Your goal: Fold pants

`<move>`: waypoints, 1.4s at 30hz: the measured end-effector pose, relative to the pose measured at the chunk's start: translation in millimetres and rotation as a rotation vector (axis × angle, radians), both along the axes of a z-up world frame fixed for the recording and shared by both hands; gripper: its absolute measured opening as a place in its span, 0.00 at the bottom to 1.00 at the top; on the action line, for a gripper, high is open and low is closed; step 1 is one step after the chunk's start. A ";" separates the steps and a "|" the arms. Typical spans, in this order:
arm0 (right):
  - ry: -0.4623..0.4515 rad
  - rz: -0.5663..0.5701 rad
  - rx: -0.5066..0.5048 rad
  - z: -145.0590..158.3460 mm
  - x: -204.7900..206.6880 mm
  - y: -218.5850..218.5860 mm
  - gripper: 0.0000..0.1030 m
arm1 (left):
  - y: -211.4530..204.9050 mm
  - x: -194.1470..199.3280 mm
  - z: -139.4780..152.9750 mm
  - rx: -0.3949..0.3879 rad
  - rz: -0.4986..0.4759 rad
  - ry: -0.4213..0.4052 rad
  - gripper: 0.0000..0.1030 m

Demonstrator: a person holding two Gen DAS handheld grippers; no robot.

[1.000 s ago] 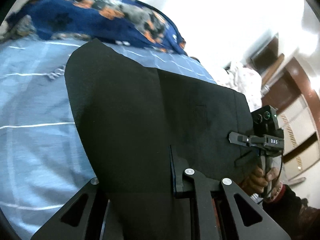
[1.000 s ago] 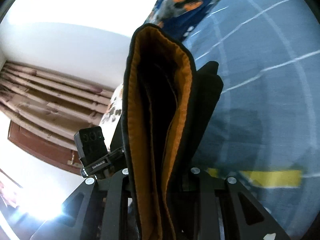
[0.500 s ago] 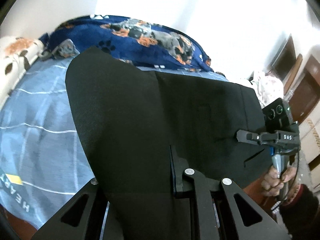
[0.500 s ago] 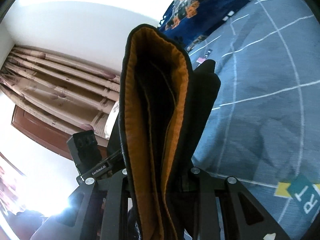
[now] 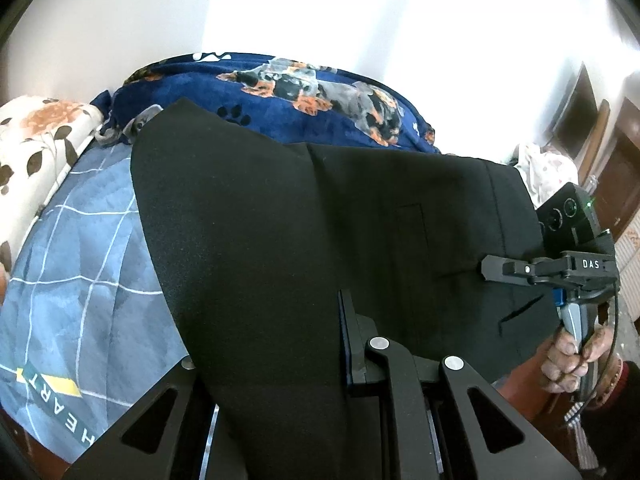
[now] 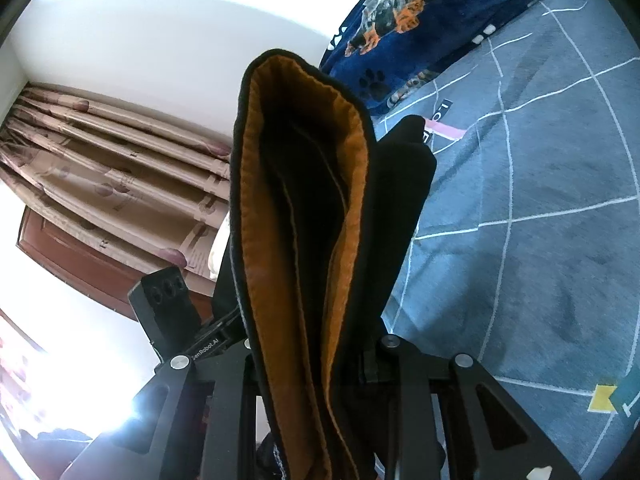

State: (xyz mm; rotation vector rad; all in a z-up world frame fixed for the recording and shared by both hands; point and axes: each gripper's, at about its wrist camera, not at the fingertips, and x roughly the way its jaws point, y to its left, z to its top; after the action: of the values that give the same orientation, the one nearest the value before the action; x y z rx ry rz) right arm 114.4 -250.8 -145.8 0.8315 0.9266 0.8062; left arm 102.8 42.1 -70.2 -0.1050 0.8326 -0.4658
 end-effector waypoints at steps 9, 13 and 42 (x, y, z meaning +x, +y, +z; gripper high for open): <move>0.021 -0.010 -0.001 0.3 15.3 6.8 0.22 | 6.0 19.1 -3.4 0.021 0.017 -0.004 0.14; 0.029 -0.005 0.004 -2.6 28.6 12.7 0.22 | 11.2 34.5 -5.9 0.034 0.033 -0.003 0.14; 0.049 0.027 -0.027 -49.5 235.1 54.5 0.22 | 51.1 232.7 -68.7 0.138 0.153 0.049 0.14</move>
State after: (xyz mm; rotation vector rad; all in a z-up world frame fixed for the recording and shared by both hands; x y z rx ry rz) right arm 349.5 -196.3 -195.3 0.8203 0.9917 0.7978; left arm 335.6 93.2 -138.9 -0.0521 0.8948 -0.2616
